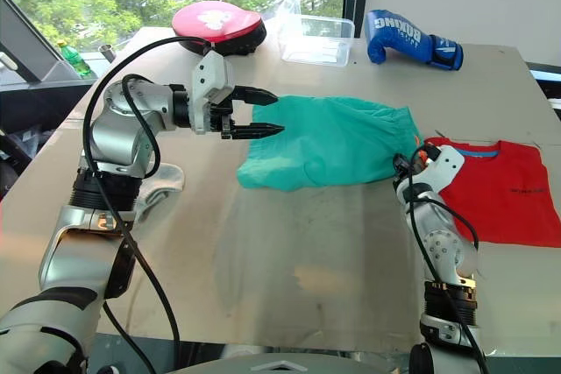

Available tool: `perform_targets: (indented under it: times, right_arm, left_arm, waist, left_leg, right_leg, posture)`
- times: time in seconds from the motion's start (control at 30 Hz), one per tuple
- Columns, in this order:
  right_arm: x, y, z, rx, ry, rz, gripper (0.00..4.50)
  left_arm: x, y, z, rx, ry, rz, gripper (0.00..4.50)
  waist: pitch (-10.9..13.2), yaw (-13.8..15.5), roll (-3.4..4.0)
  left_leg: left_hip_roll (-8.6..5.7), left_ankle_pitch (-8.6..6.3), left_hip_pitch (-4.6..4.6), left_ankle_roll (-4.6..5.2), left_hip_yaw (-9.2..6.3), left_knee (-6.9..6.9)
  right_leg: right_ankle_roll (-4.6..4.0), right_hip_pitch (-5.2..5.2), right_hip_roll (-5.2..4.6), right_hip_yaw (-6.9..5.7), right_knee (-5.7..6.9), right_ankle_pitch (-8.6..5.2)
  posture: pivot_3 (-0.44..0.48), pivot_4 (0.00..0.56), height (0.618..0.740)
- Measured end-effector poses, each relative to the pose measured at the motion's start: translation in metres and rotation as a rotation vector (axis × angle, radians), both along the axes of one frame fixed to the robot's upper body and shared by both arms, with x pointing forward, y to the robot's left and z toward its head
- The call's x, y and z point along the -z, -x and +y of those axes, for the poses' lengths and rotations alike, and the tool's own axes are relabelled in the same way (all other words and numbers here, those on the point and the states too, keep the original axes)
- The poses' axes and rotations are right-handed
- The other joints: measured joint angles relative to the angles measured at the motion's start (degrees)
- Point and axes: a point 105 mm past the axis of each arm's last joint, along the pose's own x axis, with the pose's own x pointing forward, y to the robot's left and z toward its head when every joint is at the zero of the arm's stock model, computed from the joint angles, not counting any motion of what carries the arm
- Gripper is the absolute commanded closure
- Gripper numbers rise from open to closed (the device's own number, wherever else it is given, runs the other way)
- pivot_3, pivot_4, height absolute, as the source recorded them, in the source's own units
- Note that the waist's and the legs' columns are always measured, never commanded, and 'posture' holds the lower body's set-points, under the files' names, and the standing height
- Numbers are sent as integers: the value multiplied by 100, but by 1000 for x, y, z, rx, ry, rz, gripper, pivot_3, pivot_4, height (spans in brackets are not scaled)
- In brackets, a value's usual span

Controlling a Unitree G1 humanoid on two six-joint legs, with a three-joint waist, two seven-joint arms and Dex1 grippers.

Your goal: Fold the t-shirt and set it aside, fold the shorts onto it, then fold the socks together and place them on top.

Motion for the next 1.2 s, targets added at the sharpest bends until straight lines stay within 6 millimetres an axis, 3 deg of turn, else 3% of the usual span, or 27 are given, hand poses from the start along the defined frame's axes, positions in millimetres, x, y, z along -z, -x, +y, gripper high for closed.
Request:
perform_targets:
  times: [0.17, 0.3, 0.4, 0.53, 0.63, 0.7, 0.77, 0.87, 1.03, 1.2]
  right_arm:
    - [-7, -2, -9, 45, 91, -43, 4477]
    - [-44, 10, -33, 67, 313, -177, 4477]
    - [-70, 28, -36, 28, 464, -256, 4477]
    - [-96, 35, -10, -149, 669, -333, 4477]
    - [-119, 37, 33, -356, 812, -456, 4477]
    - [-124, 37, 62, -477, 866, -516, 4477]
    - [-116, 35, 97, -631, 924, -546, 4477]
    - [-85, 27, 137, -846, 1030, -521, 4477]
    - [-49, 16, 170, -1066, 1176, -490, 4477]
    - [-19, 21, 195, -1265, 1199, -461, 4477]
  left_arm:
    - [1, 4, -1, -11, 9, 18, 1147]
    - [6, 6, 3, -32, 7, 38, 1147]
    - [5, 5, 9, -60, 1, 30, 1147]
    - [4, 4, 12, -76, -4, 17, 1147]
    - [2, 3, 15, -91, 1, 5, 1147]
    - [0, 2, 19, -107, 6, 1, 1147]
    - [-4, 1, 25, -128, 11, -10, 1147]
    - [-11, -1, 34, -155, 11, -28, 1147]
    - [-22, 3, 50, -191, 19, -37, 1147]
    - [-15, 9, 47, -171, 33, -4, 1147]
  waist:
    - [3, 10, 5]
    - [9, 29, 13]
    - [8, 25, 13]
    - [10, -15, 14]
    - [10, -1, 15]
    - [11, -2, 14]
    - [11, -2, 13]
    - [12, 19, 11]
    - [15, 34, 4]
    - [15, 40, 3]
  left_leg:
    - [-2, 0, -4, 0, 1, -2]
    - [-3, 0, -10, -2, 2, -7]
    - [-2, 1, -8, -2, 2, -12]
    - [-1, 1, 1, -3, 7, -12]
    - [0, 0, 1, 1, 0, -9]
    - [0, -1, 0, 2, 1, -7]
    - [0, -1, -1, 2, 2, -7]
    - [-1, 2, -11, -3, 5, -4]
    - [0, 6, -20, -10, 9, -4]
    - [4, 7, -21, -12, 5, -7]
  right_leg:
    - [0, -4, -3, 0, -2, 0]
    - [1, -10, -7, -1, -4, -1]
    - [2, -10, -4, 0, -5, -3]
    - [2, -11, 4, 9, -3, -2]
    - [1, -10, 11, 5, -2, -2]
    - [-1, -11, 16, 7, -3, -2]
    - [-1, -12, 19, 7, -3, -2]
    - [-2, -20, 18, 6, -5, -2]
    - [-1, -29, 12, 7, -8, -2]
    - [-1, -29, 11, 2, -5, -2]
  posture:
    - [0, 150, 735]
    - [0, 150, 735]
    - [0, 150, 735]
    - [0, 150, 735]
    - [0, 150, 735]
    - [0, 150, 735]
    - [0, 150, 735]
    - [0, 150, 735]
    - [0, 150, 735]
    - [0, 150, 735]
